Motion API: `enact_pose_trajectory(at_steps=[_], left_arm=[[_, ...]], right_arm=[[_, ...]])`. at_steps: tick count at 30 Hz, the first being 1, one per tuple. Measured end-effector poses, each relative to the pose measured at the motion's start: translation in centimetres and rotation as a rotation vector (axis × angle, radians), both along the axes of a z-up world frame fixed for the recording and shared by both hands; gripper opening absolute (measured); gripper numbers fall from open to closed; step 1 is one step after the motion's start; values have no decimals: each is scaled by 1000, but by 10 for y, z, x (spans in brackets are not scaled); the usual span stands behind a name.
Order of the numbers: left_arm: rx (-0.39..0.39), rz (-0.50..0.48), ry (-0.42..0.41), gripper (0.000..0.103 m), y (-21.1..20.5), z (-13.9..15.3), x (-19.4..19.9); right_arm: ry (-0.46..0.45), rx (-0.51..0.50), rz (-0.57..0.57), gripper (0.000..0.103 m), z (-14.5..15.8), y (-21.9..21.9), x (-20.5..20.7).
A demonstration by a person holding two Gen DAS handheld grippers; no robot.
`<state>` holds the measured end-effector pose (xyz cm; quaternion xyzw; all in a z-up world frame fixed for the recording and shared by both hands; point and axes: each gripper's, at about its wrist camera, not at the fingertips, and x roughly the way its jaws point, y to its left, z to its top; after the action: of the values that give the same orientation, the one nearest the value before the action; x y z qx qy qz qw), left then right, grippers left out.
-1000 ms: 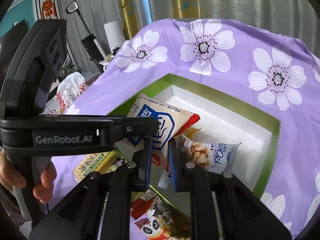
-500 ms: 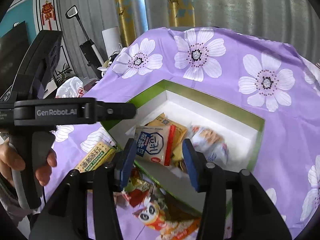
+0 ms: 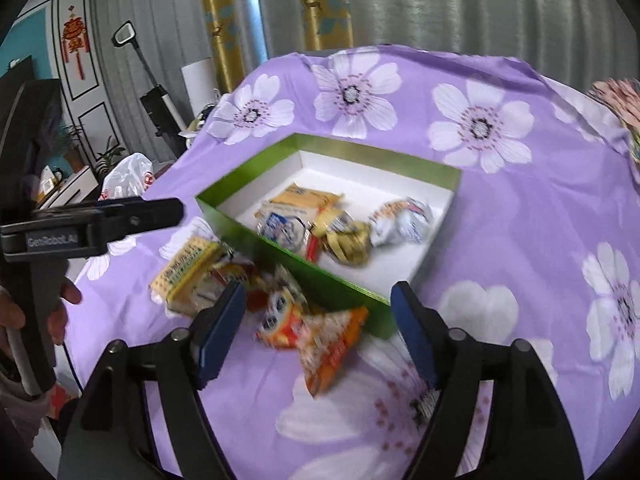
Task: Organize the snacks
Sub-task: 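Raise both open grippers away from the green box, then move both open grippers down to the orange panda-print bag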
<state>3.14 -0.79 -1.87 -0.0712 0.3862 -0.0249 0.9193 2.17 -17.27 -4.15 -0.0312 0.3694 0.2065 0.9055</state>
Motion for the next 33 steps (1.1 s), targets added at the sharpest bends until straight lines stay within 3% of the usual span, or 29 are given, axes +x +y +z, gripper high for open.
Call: enact_pose_trajectory(at_steps=[4,6,12,33], left_arm=[[45,1,-5,96,-10,1,-14],[47,-6,-4,96,-15,-1,-22],[100,14,42,96,-30,-13,-32],[104,-17,125,96,-45,-47,-28]], right_arm=[[12,-12,-33,81,-5,-9,-16],[7,-27,-56,92,-6,-13,-24],[20,-37,-82,92,-10,-22,-40],[105,-35,-62,92,-41,-20,-35]])
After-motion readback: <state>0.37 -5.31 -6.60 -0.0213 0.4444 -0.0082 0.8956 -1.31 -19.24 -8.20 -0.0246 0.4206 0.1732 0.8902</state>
